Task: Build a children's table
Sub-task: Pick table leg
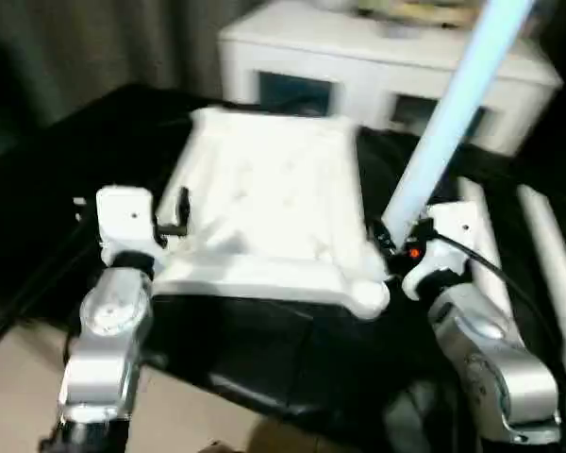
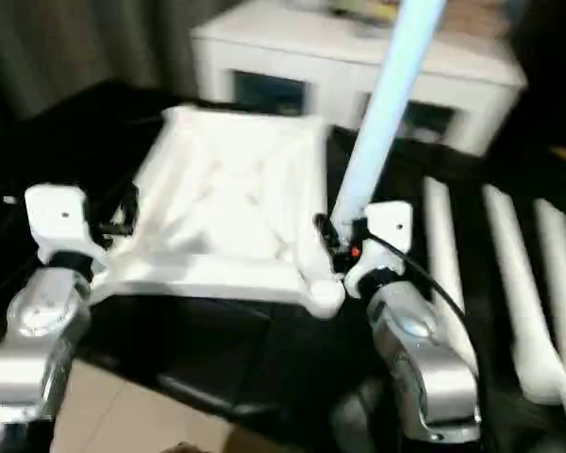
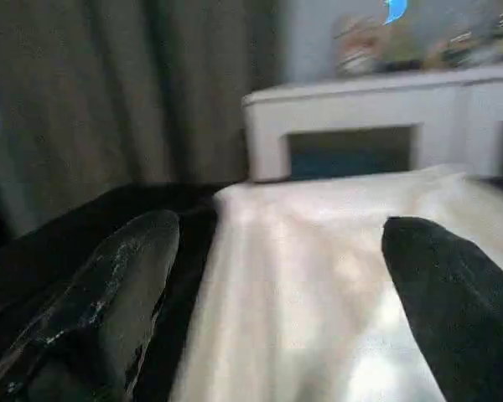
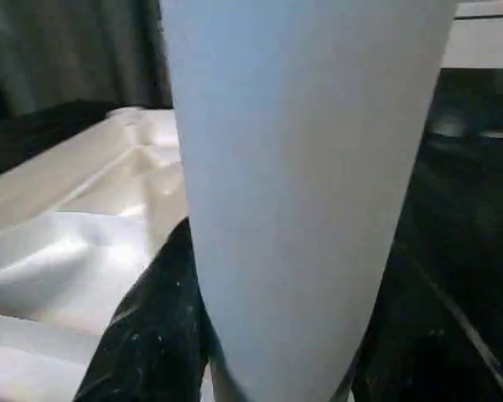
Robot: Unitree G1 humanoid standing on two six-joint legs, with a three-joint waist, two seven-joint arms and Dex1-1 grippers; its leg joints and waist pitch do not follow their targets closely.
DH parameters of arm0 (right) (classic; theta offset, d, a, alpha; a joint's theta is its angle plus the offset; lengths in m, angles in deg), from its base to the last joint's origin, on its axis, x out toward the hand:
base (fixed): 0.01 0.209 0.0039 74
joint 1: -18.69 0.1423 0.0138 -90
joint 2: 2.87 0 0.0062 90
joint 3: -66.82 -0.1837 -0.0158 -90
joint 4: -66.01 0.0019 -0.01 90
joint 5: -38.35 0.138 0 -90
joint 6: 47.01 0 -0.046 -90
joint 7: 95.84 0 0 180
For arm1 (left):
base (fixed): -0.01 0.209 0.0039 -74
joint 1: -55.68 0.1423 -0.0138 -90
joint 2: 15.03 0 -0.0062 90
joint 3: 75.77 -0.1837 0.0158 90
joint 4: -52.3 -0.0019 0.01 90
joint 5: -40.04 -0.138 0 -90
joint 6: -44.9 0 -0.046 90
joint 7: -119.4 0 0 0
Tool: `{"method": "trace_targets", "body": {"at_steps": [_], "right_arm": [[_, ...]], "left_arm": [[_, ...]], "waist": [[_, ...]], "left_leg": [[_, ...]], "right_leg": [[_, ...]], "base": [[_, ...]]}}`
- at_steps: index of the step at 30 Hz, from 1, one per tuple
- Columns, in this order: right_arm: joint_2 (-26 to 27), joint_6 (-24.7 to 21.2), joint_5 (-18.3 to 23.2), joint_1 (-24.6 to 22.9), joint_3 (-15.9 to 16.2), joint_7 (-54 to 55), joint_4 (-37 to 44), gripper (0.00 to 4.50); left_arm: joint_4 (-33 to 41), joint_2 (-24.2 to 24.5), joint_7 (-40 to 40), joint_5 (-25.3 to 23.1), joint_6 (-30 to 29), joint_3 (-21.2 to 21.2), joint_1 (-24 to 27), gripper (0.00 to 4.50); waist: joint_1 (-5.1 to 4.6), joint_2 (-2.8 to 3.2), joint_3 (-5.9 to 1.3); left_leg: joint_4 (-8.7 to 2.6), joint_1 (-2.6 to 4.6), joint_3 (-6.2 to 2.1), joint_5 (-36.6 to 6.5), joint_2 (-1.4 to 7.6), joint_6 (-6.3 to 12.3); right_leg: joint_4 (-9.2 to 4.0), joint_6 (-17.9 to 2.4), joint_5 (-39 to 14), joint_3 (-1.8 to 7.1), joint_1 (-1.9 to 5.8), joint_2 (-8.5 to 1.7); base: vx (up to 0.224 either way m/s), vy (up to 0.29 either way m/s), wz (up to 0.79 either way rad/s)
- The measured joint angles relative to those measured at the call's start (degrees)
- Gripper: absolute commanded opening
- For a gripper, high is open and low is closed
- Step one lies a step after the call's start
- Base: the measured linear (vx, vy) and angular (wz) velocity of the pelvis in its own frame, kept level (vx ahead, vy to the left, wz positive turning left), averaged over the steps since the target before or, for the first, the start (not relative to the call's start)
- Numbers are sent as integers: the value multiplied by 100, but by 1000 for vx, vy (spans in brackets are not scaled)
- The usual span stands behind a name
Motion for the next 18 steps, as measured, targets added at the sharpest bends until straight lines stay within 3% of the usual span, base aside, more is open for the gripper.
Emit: {"method": "trace_targets", "body": {"at_steps": [1, 2, 3, 4, 5, 7, 8, 9, 10, 11, 12, 13, 14, 15, 16, 18], "right_arm": [[14, -17, -23, -1, -83, 83, -32, 187], [22, -35, -28, 13, -129, 156, -32, 187], [28, -86, -48, 13, -138, 227, -17, 187], [95, -163, -126, 4, -138, 294, -6, 187], [102, -225, -150, -25, -103, 309, -16, 187], [92, -280, -314, -23, 18, 417, -12, 187], [89, -280, -455, 5, 79, 517, -11, 187], [64, -274, -557, 43, 113, 580, -10, 187], [-15, -242, -679, 123, 119, 615, -20, 187], [-122, -156, -721, 151, 108, 601, -48, 187], [-222, -111, -766, 142, 78, 584, -95, 187], [-288, -90, -808, 140, 35, 574, -193, 187], [-291, -90, -808, 141, -34, 566, -216, 187], [-253, -98, -744, 141, -83, 523, -212, 187], [-185, -114, -642, 142, -118, 458, -182, 187], [-140, -139, -544, 144, -108, 390, -159, 187]], "left_arm": [[-14, -34, 30, -89, 2, -246, 5, 438], [-3, -34, 61, -175, 1, -354, 39, 438], [1, -36, 108, -230, -24, -361, 77, 438], [20, -3, 138, -268, -50, -321, 45, 438], [36, -5, 149, -282, -59, -297, 42, 438], [50, -29, 149, -313, -56, -286, 70, 438], [60, -51, 149, -325, -55, -286, 114, 438], [72, -81, 166, -331, -68, -268, 142, 438], [94, -120, 230, -332, -105, -207, 145, 438], [99, -194, 243, -316, -175, -177, 160, 438], [101, -236, 248, -311, -177, -206, 164, 438], [123, -279, 248, -297, -175, -319, 168, 438], [182, -279, 250, -280, -168, -331, 171, 438], [271, -267, 256, -280, -163, -304, 207, 438], [353, -234, 261, -280, -142, -279, 271, 438], [381, -234, 259, -280, -128, -286, 359, 438]], "waist": [[102, 62, 9], [94, 179, 11], [9, 290, -21], [-184, 490, -93], [-288, 496, -103], [-393, 476, -130], [-403, 418, -168], [-399, 349, -206], [-366, 240, -258], [-334, 229, -263], [-278, 224, -257], [-184, 186, -233], [-156, 178, -220], [-129, 186, -213], [-132, 183, -204], [-116, 191, -188]], "left_leg": [[343, -141, -580, -309, -144, -233], [608, -220, -1250, -294, -204, -287], [411, -194, -1639, -208, -102, -434], [302, -254, -1786, -100, 67, -578], [252, -273, -1823, -65, 102, -547], [121, -308, -1862, 36, 148, -552], [6, -328, -1865, 132, 153, -500], [-43, -355, -1865, 185, 152, -516], [-39, -413, -1864, 216, 150, -503], [-12, -515, -1832, 253, 115, -344], [49, -549, -1779, 250, 90, 88], [8, -488, -1722, 241, 14, 157], [-82, -465, -1711, 225, -34, 92], [-168, -422, -1715, 274, -23, 5], [-262, -392, -1714, 349, 32, -124], [-335, -369, -1686, 449, 113, -333]], "right_leg": [[-83, 83, 81, 87, 38, -14], [-157, 90, 127, -40, 67, -44], [-232, 108, 145, -274, 76, -72], [-370, 131, 234, -410, 116, 2], [-416, 103, 239, -310, 115, 118], [-134, -25, 158, -148, 40, 307], [-21, -54, 143, -68, 43, 329], [-76, -129, 128, 1, 100, 306], [-227, 36, 7, 86, 130, 290], [-224, 45, 29, 71, 134, 302], [-233, 29, 42, 69, 117, 297], [-257, 10, 78, 74, 118, 304], [-281, 12, 92, 64, 124, 331], [-333, 19, 120, 71, 140, 378], [-380, 11, 157, 52, 152, 404], [-431, 11, 210, 41, 158, 450]], "base": [[40, 137, -67], [40, 137, -67], [63, 177, -62], [22, 126, -2], [22, 126, -2], [0, 16, 9], [0, 0, 0], [-8, -118, -2], [-19, -158, -7], [-19, -158, -7], [-44, -161, -3], [-65, -146, -1], [-65, -146, -1], [-68, -117, -11], [-71, -90, -3], [-69, -66, 0]]}}
